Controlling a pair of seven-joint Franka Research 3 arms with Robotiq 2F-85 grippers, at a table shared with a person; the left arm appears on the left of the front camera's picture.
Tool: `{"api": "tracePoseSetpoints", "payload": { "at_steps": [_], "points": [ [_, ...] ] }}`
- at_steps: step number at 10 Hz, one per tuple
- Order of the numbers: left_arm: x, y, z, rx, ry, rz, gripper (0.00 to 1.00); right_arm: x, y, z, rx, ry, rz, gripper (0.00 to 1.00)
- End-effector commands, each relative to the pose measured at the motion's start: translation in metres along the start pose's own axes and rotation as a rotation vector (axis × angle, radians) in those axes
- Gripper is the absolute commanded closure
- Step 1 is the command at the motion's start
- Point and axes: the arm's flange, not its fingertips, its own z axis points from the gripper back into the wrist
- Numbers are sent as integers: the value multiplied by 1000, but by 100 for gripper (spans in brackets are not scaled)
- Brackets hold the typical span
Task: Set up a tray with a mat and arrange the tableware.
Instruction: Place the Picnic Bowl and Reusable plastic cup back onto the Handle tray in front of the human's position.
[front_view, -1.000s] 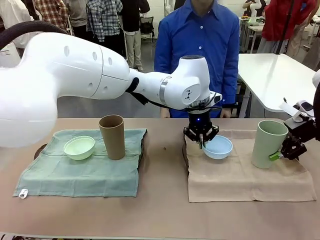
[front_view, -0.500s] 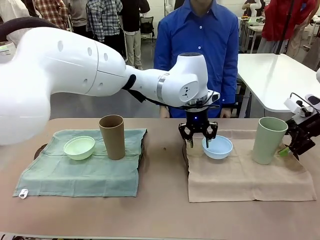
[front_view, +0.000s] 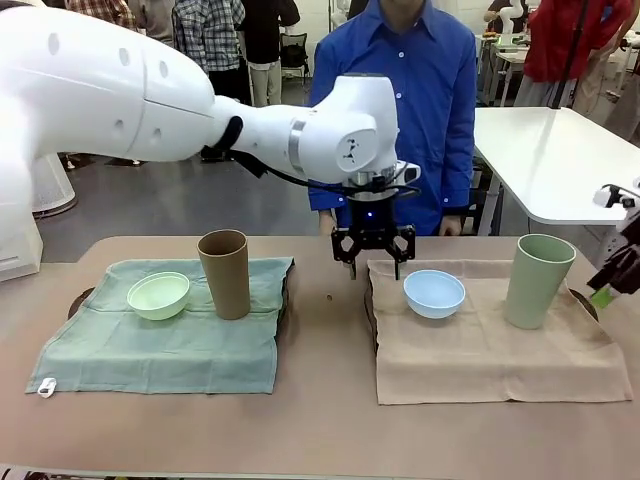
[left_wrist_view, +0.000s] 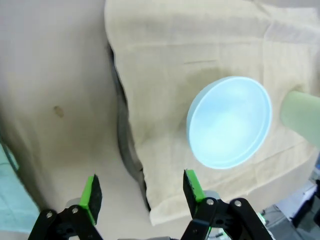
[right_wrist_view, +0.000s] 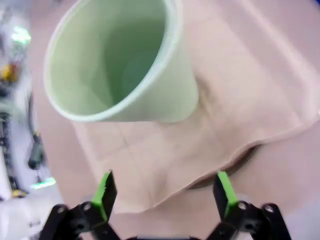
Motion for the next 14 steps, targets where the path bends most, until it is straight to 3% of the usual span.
{"api": "tracePoseSetpoints", "payload": {
  "at_steps": [1, 3, 6, 9, 11, 13, 14],
  "points": [
    [-21, 22, 24, 22, -22, 6, 14, 27, 24, 23, -133, 70, -274, 0],
    [-31, 47, 67, 28, -35, -41, 14, 55, 36, 56, -364, 138, -487, 0],
    [-53, 78, 137, 39, -92, -36, 14, 87, 78, 100, -555, 235, -520, 0],
    [-67, 82, 187, 96, -99, -22, 14, 107, 117, 131, -399, 192, -464, 0],
    [-66, 85, 197, 111, -100, -9, 14, 112, 134, 149, -366, 163, -422, 0],
    [-71, 84, 200, 89, -98, -29, 14, 112, 113, 146, -312, 153, -360, 0],
    [-71, 84, 200, 89, -98, -29, 14, 116, 139, 148, -388, 170, -434, 0]
  ]
}}
